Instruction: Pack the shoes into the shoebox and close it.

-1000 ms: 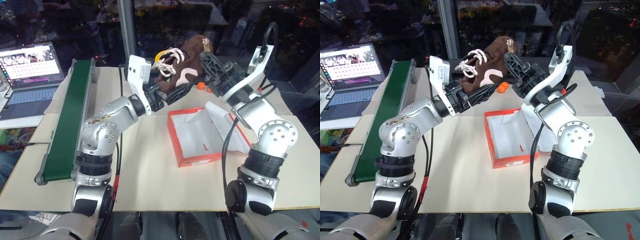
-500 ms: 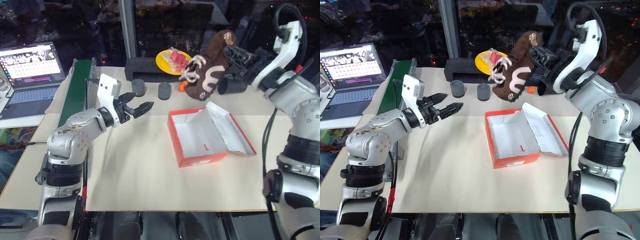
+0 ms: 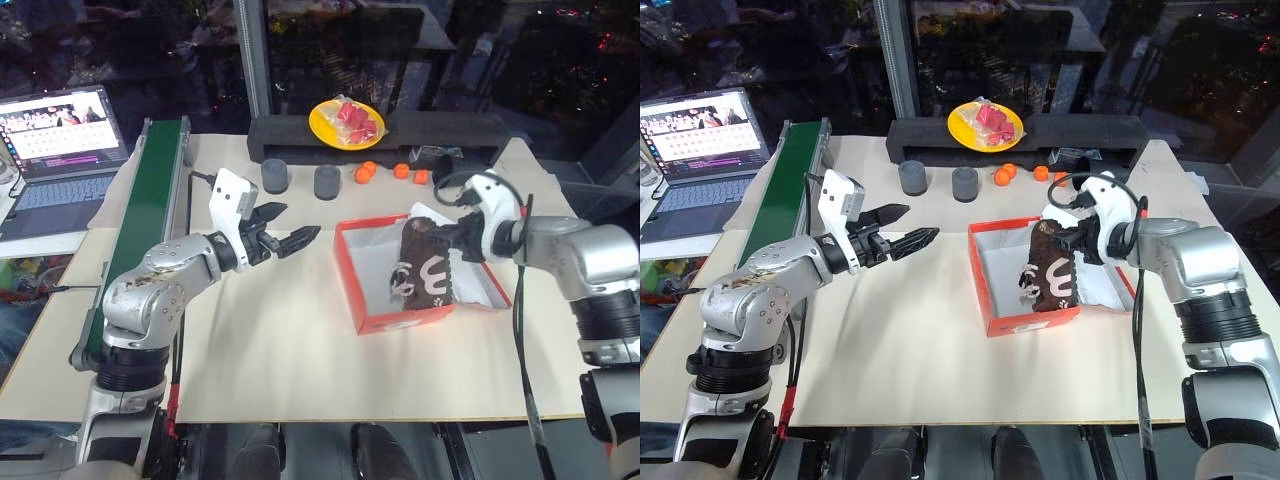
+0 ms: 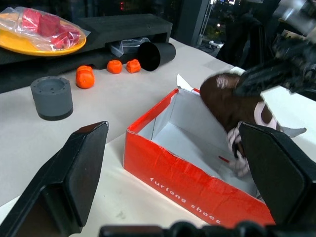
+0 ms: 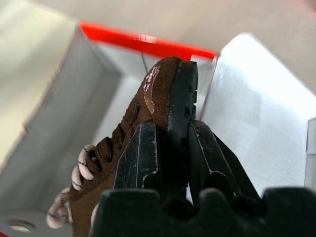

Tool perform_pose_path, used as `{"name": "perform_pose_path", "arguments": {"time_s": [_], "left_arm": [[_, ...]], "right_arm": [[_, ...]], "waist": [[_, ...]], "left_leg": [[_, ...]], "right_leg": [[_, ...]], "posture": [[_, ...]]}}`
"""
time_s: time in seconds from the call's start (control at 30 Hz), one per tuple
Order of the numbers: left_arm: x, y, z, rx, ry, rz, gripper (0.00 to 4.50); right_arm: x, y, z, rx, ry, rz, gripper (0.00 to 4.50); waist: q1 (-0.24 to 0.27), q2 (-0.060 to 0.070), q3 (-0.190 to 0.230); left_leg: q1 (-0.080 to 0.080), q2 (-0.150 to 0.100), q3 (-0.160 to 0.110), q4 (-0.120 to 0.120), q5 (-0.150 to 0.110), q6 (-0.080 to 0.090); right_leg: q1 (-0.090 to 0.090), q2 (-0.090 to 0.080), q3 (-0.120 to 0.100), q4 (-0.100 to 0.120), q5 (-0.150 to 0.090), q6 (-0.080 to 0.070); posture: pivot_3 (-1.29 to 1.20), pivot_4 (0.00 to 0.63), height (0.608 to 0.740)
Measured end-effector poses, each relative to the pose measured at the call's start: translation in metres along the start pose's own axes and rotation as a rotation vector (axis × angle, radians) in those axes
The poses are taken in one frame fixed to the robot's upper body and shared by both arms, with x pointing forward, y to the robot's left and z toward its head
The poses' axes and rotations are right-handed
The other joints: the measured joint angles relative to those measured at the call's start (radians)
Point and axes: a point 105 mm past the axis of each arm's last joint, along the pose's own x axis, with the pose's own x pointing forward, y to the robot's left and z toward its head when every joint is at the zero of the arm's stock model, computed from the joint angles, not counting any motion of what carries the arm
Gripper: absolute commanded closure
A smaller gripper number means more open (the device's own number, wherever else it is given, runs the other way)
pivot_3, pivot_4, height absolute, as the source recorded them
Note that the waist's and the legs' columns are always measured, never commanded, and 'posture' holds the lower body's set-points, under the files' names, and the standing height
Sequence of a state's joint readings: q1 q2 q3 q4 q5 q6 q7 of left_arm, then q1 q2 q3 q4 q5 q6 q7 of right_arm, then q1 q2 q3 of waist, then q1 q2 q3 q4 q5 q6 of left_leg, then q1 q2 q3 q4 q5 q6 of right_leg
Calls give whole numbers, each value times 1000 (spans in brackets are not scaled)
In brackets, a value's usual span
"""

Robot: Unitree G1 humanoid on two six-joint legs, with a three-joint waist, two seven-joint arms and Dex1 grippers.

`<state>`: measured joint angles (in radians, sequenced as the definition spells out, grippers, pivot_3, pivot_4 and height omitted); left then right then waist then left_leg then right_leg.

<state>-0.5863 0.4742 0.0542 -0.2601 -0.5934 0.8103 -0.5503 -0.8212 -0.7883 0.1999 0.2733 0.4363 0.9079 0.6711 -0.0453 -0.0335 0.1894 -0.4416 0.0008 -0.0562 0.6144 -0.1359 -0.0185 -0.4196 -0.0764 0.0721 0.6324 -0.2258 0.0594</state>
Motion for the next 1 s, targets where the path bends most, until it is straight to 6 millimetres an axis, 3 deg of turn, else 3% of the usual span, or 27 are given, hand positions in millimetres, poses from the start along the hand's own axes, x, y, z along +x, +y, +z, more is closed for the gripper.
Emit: {"name": "perform_pose_path", "arguments": {"time_s": [0.07,0.27,0.33,0.6,0.67,0.9,1.0], "left_arm": [[0,0,0,0,-1,1,0],[1,-1,0,-3,-8,12,0],[0,-3,1,3,-13,14,0],[-3,-4,2,11,-4,23,0],[-4,-2,2,17,2,28,0],[-10,6,1,35,34,71,0],[-13,13,2,41,36,110,0]], "right_arm": [[12,-3,-13,12,45,2,4184],[30,-16,-12,-41,62,-35,4184],[36,-18,-11,-58,63,-47,3213],[54,-5,-7,-105,47,-45,598],[53,-2,5,-83,2,-59,45],[7,19,102,-99,-259,-76,45],[-6,32,115,-85,-313,-23,45]], "waist": [[1,0,0],[0,-1,-1],[-1,-1,-1],[0,-1,-1],[1,-1,0],[1,0,0],[3,-1,0]], "left_leg": [[0,0,0,0,0,0],[0,0,0,1,0,0],[1,0,0,1,0,-1],[0,0,-1,1,1,-2],[0,0,-1,1,1,-2],[0,0,-1,1,1,-2],[0,0,-1,1,1,-2]], "right_leg": [[0,0,0,0,0,0],[1,0,0,0,1,0],[1,0,0,0,2,0],[0,0,0,1,3,0],[-1,0,0,1,3,0],[-2,0,0,6,2,0],[-2,0,0,6,2,0]], "posture": [[0,150,740],[0,150,740],[0,150,740],[0,150,740],[0,150,740],[0,150,740],[0,150,740]]}}
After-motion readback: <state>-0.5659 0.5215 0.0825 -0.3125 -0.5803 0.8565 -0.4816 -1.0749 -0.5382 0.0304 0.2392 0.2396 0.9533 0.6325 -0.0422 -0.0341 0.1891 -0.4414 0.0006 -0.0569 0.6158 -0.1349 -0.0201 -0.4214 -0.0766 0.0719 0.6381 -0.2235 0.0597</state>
